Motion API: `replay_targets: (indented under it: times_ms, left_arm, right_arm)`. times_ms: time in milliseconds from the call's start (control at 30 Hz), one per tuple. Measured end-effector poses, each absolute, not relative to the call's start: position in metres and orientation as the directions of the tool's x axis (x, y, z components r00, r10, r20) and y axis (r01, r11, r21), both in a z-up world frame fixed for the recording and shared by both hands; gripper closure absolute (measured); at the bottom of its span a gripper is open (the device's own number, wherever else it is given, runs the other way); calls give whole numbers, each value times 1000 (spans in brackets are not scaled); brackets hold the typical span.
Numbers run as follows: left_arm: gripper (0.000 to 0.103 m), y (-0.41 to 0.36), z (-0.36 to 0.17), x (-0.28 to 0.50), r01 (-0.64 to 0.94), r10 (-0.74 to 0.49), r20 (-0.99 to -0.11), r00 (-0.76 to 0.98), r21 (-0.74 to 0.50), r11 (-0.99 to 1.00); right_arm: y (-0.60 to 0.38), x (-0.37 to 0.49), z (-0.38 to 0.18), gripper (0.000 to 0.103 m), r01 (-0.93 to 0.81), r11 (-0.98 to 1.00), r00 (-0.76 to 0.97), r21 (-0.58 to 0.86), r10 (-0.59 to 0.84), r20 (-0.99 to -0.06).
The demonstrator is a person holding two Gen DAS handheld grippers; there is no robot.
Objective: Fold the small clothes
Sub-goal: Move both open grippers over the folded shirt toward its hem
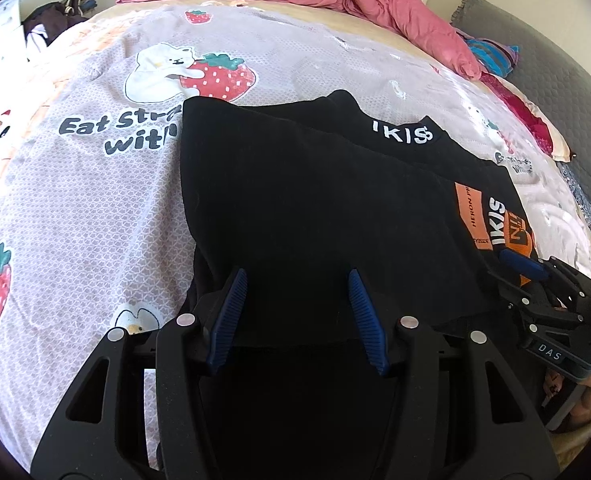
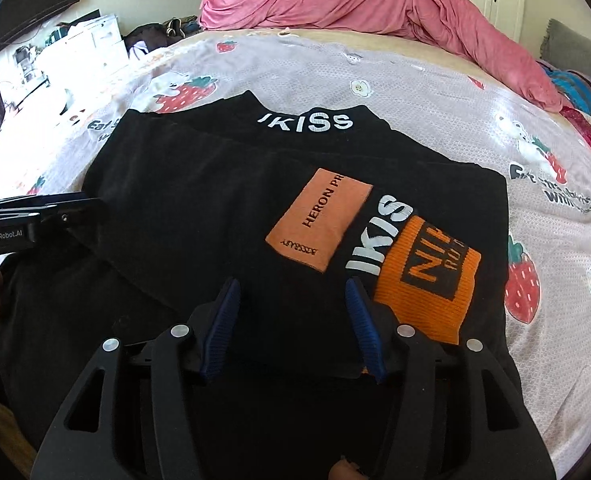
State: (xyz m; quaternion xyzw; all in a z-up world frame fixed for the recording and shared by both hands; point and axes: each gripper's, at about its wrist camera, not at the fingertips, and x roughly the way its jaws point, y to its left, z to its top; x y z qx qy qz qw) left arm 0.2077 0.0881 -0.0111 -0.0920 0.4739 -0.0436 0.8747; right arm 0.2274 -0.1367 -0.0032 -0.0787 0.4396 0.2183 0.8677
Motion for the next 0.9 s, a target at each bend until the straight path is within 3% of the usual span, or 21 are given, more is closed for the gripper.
replay_targets:
  times_ms: [333, 700, 900]
  left_arm:
    - [52, 86, -7, 206, -14, -166, -817, 552, -208, 978]
    - [47, 86, -2, 202, -29, -179, -810, 559, -235, 972]
    - [35, 85, 11, 193, -23, -167, -792, 587, -222, 975]
  right_arm:
    - [-150, 217, 12, 46, -445, 885, 534, 136, 385, -753]
    - [-162, 207, 22, 24, -416, 895, 569, 161, 394, -722]
    - [-167, 204, 30, 11, -405, 898, 598, 171, 401, -694]
